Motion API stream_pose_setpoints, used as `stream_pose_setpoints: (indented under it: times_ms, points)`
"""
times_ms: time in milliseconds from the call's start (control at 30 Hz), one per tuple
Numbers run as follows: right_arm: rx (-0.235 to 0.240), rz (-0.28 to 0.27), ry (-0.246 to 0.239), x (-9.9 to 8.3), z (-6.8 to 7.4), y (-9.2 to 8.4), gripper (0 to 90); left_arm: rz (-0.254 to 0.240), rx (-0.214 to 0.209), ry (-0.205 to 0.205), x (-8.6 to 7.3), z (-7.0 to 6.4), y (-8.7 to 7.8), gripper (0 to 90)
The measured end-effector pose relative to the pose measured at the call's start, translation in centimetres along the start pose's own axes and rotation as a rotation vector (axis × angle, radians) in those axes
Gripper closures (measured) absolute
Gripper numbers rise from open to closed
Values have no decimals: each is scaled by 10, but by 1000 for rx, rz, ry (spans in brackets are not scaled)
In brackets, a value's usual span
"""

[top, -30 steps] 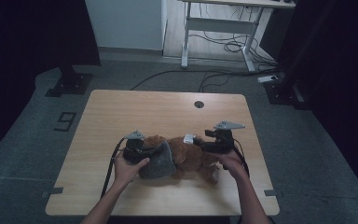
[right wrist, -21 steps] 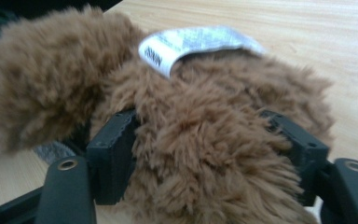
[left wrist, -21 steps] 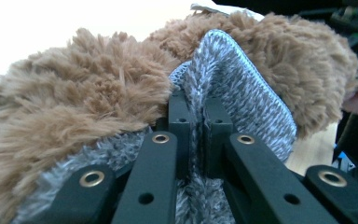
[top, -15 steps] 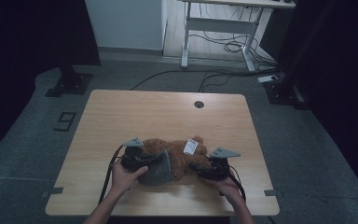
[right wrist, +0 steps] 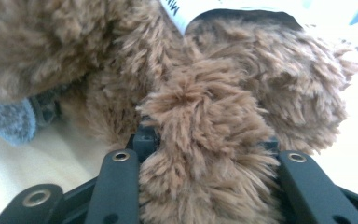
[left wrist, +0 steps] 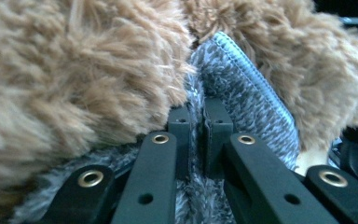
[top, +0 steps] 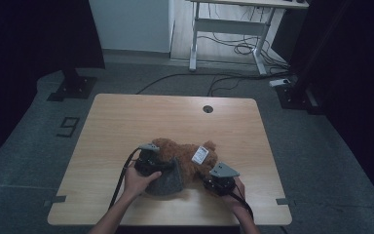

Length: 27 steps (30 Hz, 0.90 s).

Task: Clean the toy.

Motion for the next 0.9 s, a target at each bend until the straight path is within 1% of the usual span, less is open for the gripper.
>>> stream_pose_setpoints:
  times_ms: [67,100,133,200,300,367,400,433,467,500,567,633,667,700,733,767,800,867,900]
  points:
    - [-38,8,-39,3,-6,8,597,-2,11,-2,6,3,2,840]
    - [-43,11,-38,6,-11,11,596,-9,14,-6,9,3,2,839]
    - [-39,12,-26,8,-16,14,596,-19,15,-5,10,3,0,839]
    - [-14,1,-1,11,-28,18,594,-39,13,3,13,2,-7,839]
    - [23,-19,23,12,-40,19,592,-87,7,9,18,-2,-24,838]
    - [36,-31,20,10,-40,18,592,-139,-12,13,25,-9,-41,839]
    - [35,-40,14,9,-39,17,592,-166,-19,26,31,-12,-50,839]
    - [33,-51,4,7,-37,17,593,-198,-28,33,39,-17,-58,839]
    - [30,-62,-3,4,-35,16,592,-233,-43,40,49,-23,-66,839]
    - [28,-76,-3,2,-31,15,593,-249,-47,47,56,-27,-70,839]
    - [25,-85,-14,-2,-27,13,592,-277,-50,74,76,-38,-73,838]
    - [32,-89,-20,-5,-24,11,591,-296,-78,75,94,-48,-67,838]
    - [33,-94,-21,-7,-22,10,590,-292,-96,71,102,-51,-59,838]
    - [34,-93,-24,-8,-21,9,590,-277,-110,61,109,-54,-49,837]
    - [35,-92,-30,-9,-20,9,590,-251,-116,55,115,-57,-36,838]
    - [32,-92,-32,-10,-20,9,590,-216,-111,59,119,-59,-22,837]
    - [32,-90,-33,-10,-20,8,590,-180,-97,65,120,-63,-6,837]
    - [31,-91,-29,-10,-20,8,589,-107,-64,88,116,-69,24,838]
    - [30,-91,-26,-11,-19,8,588,-70,-22,112,112,-71,38,838]
Point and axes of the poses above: each handheld gripper's, and its own axes: y roughly forward along the jaws, x roughly out of its top, z roughly to its left, the point moved 1 cm from there along y, roughly forward along the jaws, and after that the axes turned 7 degrees about x, right-handed, at the moved point
